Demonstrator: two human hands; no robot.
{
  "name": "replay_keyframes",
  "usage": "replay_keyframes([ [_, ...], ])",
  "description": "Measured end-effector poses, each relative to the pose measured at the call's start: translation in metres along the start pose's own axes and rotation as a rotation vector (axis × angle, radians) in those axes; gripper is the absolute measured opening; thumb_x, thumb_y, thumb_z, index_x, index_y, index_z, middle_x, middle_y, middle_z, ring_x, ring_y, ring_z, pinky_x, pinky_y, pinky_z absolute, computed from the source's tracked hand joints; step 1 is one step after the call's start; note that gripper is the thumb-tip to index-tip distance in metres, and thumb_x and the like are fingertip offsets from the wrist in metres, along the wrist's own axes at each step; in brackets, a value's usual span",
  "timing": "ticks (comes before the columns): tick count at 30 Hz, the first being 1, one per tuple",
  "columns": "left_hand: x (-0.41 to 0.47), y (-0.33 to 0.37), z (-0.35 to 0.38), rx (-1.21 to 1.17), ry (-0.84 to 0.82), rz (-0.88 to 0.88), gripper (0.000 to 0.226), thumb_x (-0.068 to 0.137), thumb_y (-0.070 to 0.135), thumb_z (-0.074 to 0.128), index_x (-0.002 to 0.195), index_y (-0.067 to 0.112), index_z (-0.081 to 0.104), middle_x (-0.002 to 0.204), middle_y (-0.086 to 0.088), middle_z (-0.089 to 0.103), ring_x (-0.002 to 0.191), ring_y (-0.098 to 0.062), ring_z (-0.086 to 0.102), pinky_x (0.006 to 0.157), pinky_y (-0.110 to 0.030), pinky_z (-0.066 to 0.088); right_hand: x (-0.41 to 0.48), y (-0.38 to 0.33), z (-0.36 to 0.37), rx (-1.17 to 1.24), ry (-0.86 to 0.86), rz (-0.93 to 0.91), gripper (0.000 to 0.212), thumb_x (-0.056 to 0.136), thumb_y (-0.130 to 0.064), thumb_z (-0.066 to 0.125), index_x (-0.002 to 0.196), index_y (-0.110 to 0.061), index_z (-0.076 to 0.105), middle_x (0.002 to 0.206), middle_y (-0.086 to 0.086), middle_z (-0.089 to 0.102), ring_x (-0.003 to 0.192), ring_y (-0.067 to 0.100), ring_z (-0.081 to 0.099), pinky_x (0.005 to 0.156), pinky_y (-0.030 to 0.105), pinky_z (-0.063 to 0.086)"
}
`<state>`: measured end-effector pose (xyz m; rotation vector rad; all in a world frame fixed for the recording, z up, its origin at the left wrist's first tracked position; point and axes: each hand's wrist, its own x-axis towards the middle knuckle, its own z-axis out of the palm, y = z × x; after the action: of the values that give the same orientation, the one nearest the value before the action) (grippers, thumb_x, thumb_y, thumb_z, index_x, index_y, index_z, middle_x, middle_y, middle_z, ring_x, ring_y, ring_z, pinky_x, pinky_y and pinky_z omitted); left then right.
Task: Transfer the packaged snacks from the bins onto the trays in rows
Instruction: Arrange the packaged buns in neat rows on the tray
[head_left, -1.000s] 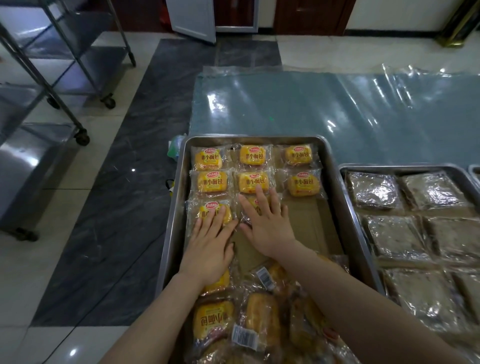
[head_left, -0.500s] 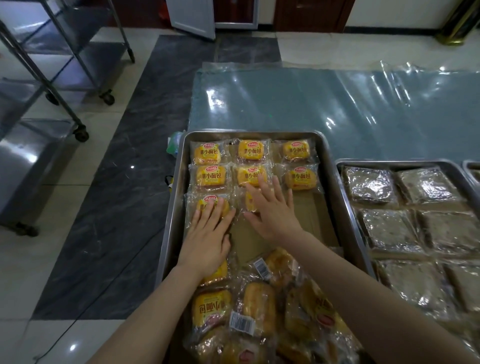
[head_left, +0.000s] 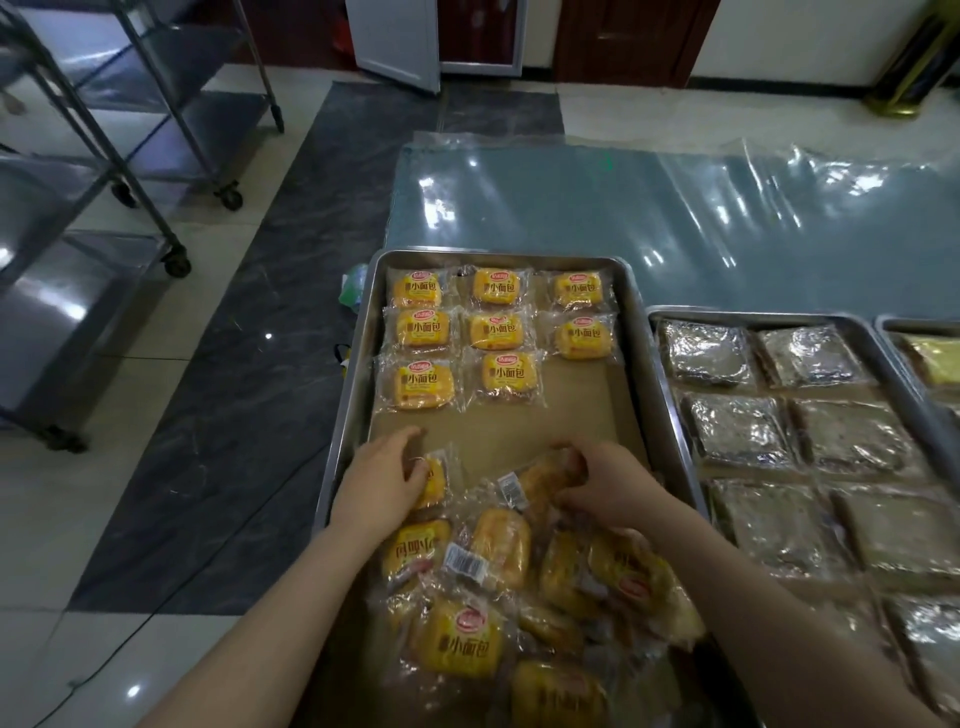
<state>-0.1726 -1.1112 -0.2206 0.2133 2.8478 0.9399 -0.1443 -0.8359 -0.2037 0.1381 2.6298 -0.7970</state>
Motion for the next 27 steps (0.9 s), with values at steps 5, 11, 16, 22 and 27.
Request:
replay_keyframes([
  [5, -0.017, -0.002, 0.018, 0.083, -0.083, -0.007, 0.054, 0.096, 0.047, 0.034, 0.144, 0.021, 0.032, 0.148, -0.004, 0.034, 0.135, -0.02, 0.028, 0.112, -0.036, 0.021, -0.008, 0.0, -0.008, 0.015, 0.109, -0.007, 0.031, 0.069, -0.025, 0.079, 0.077, -0.036, 0.05, 0.09, -0.015, 0.047, 0.081, 0.007, 0.049, 0.062, 0.022, 0.038],
  [11, -0.019, -0.01, 0.023, 0.05, -0.15, -0.003, 0.068, 0.087, 0.063, 0.013, 0.148, 0.033, 0.014, 0.158, 0.0, 0.003, 0.144, -0.015, -0.003, 0.115, -0.035, -0.002, -0.01, 0.006, -0.021, 0.258, 0.473, 0.099, 0.021, 0.074, -0.021, 0.076, 0.079, -0.024, 0.055, 0.077, -0.014, 0.059, 0.073, 0.004, 0.054, 0.054, 0.021, 0.035],
  [16, -0.02, -0.011, 0.024, 0.077, -0.116, 0.003, 0.07, 0.085, 0.065, 0.014, 0.147, 0.032, 0.018, 0.158, -0.002, 0.008, 0.144, -0.017, 0.001, 0.116, -0.038, 0.002, -0.003, 0.011, -0.021, 0.166, 0.596, 0.124, 0.015, 0.079, -0.001, 0.058, 0.078, -0.016, 0.056, 0.099, 0.0, 0.065, 0.078, 0.014, 0.051, 0.061, 0.029, 0.043],
  [22, -0.019, -0.012, 0.023, 0.049, -0.133, -0.003, 0.069, 0.084, 0.065, 0.018, 0.146, 0.034, 0.02, 0.158, -0.001, 0.008, 0.144, -0.018, 0.001, 0.116, -0.04, 0.004, 0.004, 0.022, -0.008, -0.122, 0.343, 0.175, 0.045, 0.082, -0.016, 0.063, 0.127, -0.014, 0.057, 0.152, 0.004, 0.033, 0.14, 0.023, 0.026, 0.112, 0.037, 0.026],
  [27, -0.017, -0.014, 0.025, 0.05, -0.124, 0.0, 0.059, 0.092, 0.057, 0.027, 0.146, 0.033, 0.02, 0.157, 0.0, 0.008, 0.144, -0.019, 0.0, 0.116, -0.042, 0.005, 0.005, 0.015, 0.003, -0.243, 0.283, -0.119, 0.053, 0.096, -0.025, 0.047, 0.146, -0.031, 0.031, 0.159, -0.001, 0.011, 0.146, 0.024, 0.002, 0.115, 0.043, 0.013],
])
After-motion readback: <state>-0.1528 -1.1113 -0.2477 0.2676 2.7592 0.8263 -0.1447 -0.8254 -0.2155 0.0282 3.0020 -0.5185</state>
